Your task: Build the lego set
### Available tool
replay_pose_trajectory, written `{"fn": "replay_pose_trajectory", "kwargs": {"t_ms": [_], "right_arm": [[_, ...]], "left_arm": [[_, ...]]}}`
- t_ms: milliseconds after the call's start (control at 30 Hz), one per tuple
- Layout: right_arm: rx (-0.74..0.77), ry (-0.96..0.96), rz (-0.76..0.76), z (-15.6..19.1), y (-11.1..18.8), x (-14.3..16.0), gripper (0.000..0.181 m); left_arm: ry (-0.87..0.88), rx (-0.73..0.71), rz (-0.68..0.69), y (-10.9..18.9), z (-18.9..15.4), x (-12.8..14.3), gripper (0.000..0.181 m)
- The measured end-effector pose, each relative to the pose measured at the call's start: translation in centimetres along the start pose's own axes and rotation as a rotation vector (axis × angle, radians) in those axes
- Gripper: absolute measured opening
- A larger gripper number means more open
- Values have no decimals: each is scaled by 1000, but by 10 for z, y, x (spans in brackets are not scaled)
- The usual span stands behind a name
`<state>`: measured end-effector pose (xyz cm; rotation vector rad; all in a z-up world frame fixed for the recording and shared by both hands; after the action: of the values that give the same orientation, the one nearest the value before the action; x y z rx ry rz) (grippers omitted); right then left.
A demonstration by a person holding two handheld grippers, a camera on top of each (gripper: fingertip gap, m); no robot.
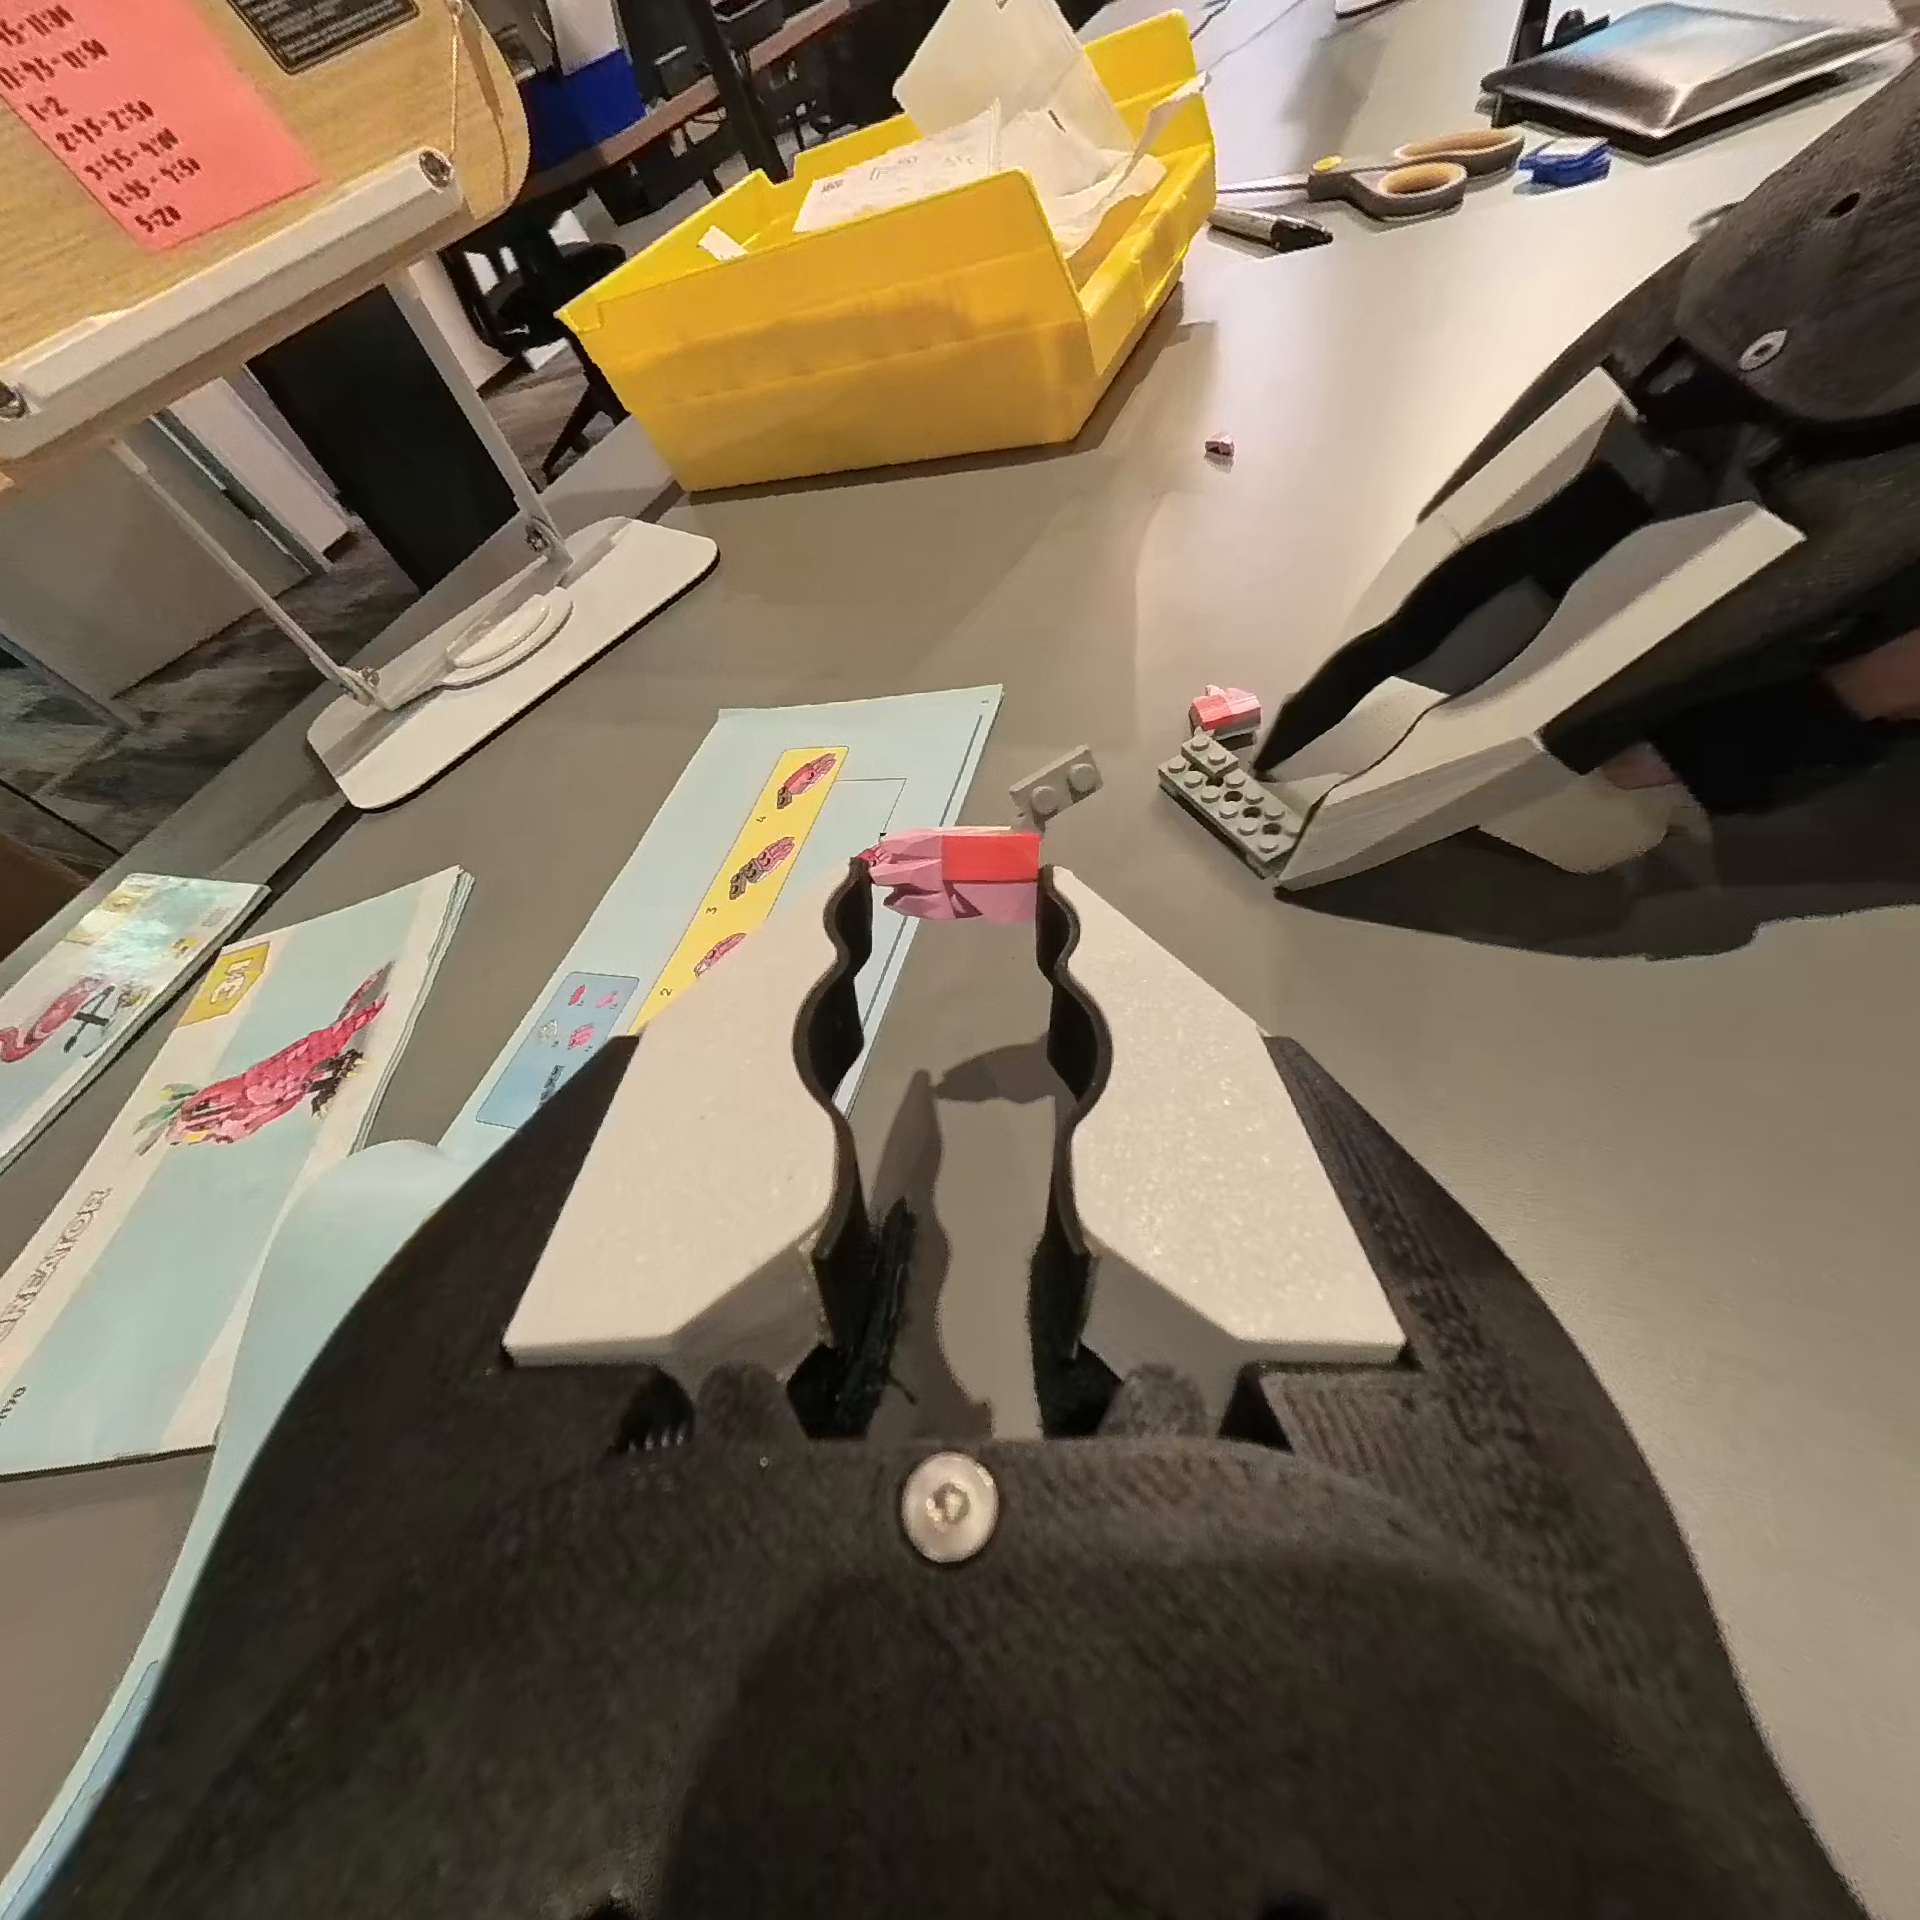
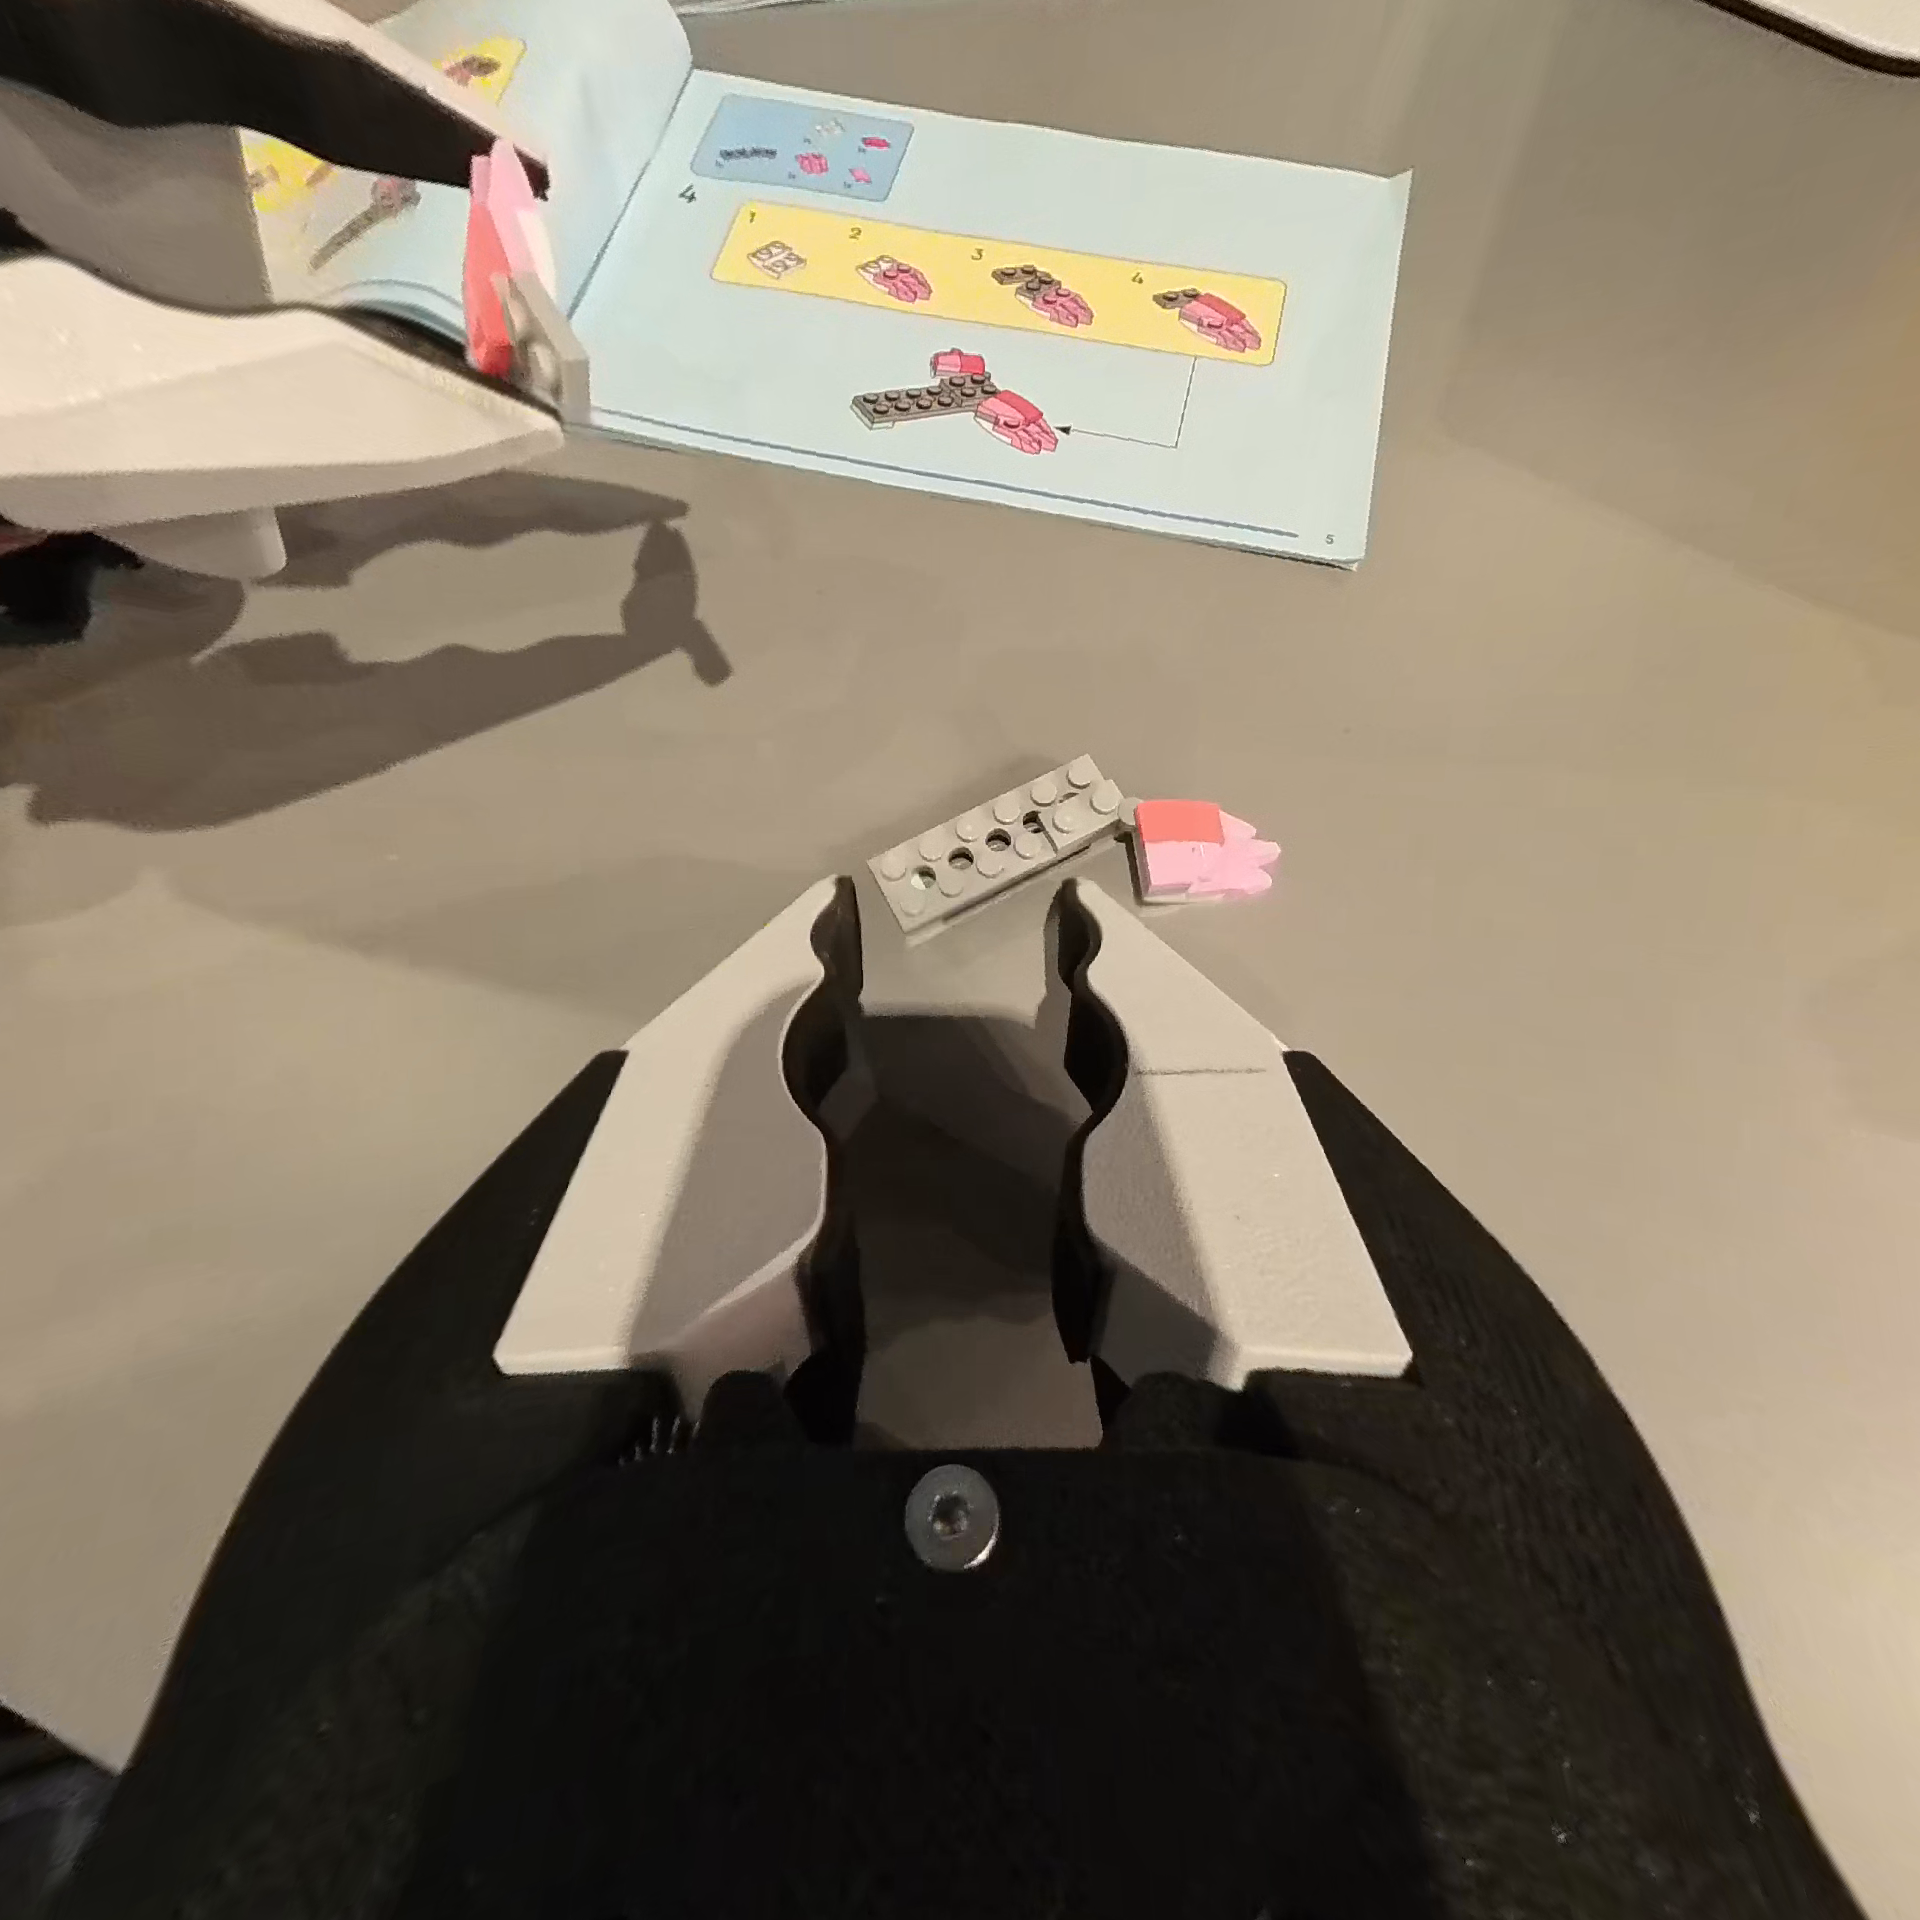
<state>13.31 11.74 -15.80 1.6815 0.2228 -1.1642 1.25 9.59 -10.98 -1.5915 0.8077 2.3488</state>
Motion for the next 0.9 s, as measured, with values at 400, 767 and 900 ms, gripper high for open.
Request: {"fn": "replay_pose_trajectory", "kwargs": {"t_ms": [400,767,900], "right_arm": [[41,2,49,-4,-22,-19,32],[4,102,58,-11,-13,-29,56],[-96,183,3,-16,-16,-40,68]], "left_arm": [[-8,-9,5,0,1,0,30],[-13,-15,2,1,2,-1,30],[-22,-16,2,2,2,-1,30]]}}
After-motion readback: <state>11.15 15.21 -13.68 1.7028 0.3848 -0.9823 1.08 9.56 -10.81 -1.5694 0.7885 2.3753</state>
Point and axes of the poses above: each gripper's, where its closed fingertips meet, y back along the fingers, x out of its underside, z = x × y across the jaws, the point moved 4 cm from there along y, back along the fingers, and after that the axes turned 2 degrees about y, right-handed, at the moved point
